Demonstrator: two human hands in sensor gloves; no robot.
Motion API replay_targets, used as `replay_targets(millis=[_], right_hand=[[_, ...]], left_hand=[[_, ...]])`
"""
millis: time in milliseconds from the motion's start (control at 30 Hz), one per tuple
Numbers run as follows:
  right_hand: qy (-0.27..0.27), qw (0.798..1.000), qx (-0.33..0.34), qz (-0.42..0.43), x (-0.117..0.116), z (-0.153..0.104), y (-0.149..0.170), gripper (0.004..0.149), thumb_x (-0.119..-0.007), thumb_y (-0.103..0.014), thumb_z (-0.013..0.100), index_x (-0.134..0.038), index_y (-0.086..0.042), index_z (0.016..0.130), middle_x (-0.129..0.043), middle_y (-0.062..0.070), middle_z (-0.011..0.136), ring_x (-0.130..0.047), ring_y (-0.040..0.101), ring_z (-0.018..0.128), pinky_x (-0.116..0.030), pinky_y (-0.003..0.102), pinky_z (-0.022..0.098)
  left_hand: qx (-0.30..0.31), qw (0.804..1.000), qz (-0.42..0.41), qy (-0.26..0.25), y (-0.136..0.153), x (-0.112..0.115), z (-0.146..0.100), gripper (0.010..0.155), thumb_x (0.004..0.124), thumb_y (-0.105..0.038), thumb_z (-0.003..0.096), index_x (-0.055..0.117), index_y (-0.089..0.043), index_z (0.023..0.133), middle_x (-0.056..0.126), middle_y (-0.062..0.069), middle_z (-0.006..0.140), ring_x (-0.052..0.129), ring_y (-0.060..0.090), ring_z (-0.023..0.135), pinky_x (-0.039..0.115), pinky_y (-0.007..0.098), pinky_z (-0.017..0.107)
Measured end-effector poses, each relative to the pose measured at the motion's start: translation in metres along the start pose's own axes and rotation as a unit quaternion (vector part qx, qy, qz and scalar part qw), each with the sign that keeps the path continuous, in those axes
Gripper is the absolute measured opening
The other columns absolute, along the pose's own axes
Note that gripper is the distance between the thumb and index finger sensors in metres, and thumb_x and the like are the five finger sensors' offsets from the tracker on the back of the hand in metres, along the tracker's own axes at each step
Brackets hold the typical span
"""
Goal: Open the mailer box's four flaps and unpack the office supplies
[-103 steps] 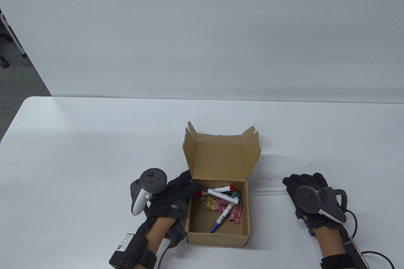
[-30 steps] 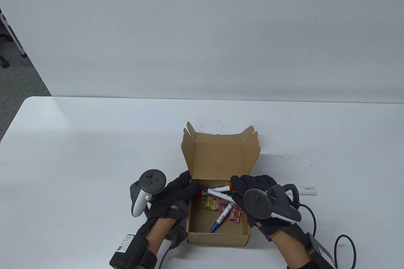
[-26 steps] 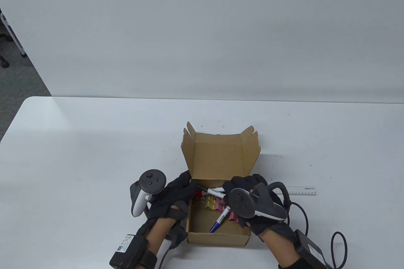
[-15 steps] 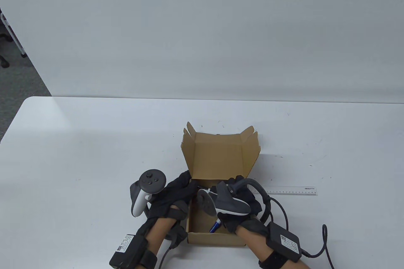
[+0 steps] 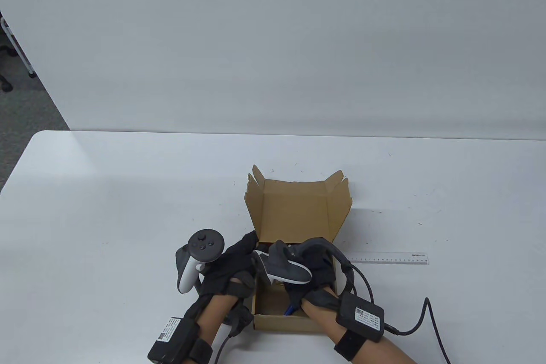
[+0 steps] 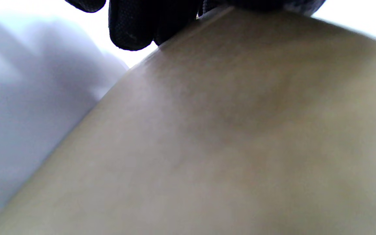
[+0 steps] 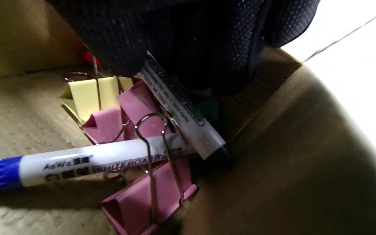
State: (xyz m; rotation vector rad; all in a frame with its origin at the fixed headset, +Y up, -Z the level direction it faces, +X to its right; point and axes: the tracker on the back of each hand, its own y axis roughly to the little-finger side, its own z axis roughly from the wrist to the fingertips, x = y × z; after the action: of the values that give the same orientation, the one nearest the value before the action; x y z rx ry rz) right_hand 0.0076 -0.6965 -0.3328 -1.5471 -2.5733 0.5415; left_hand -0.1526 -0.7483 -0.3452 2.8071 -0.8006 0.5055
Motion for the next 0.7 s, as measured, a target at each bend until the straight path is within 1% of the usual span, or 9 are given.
replay_targets(millis=[333,600,700], right_hand=[[-0.026,0.999,0.0,-0.026,0.002,-0.007,0.004,0.049,-0.085,-0.045,0.059,-0.081,-0.012,0.095,-0.092,0.008,0.088,-0.096,0.032,0.068,-0.065,0.058,0.065],[-0.025,0.999,0.002,-0.026,0.002,-0.008,0.007,0.05,-0.084,-0.045,0.059,-0.083,-0.009,0.094,-0.093,0.009,0.086,-0.095,0.033,0.066,-0.065,0.06,0.065],[-0.015,1.0,0.006,-0.014,0.005,-0.011,0.012,0.049,-0.084,-0.045,0.06,-0.083,-0.009,0.093,-0.093,0.009,0.085,-0.096,0.032,0.065,-0.065,0.059,0.065]], left_hand=[[0.0,1.0,0.0,0.0,0.0,0.0,0.0,0.061,0.068,-0.055,0.0663,0.048,-0.028,0.117,0.064,0.016,0.119,0.069,0.05,0.104,0.047,0.071,0.076],[0.0,1.0,0.0,0.0,0.0,0.0,0.0,0.061,0.068,-0.055,0.0663,0.048,-0.027,0.117,0.064,0.016,0.119,0.069,0.05,0.104,0.047,0.071,0.076],[-0.001,1.0,0.0,0.0,0.0,0.0,0.0,0.061,0.068,-0.055,0.0663,0.048,-0.027,0.117,0.064,0.016,0.119,0.069,0.05,0.104,0.046,0.071,0.077]])
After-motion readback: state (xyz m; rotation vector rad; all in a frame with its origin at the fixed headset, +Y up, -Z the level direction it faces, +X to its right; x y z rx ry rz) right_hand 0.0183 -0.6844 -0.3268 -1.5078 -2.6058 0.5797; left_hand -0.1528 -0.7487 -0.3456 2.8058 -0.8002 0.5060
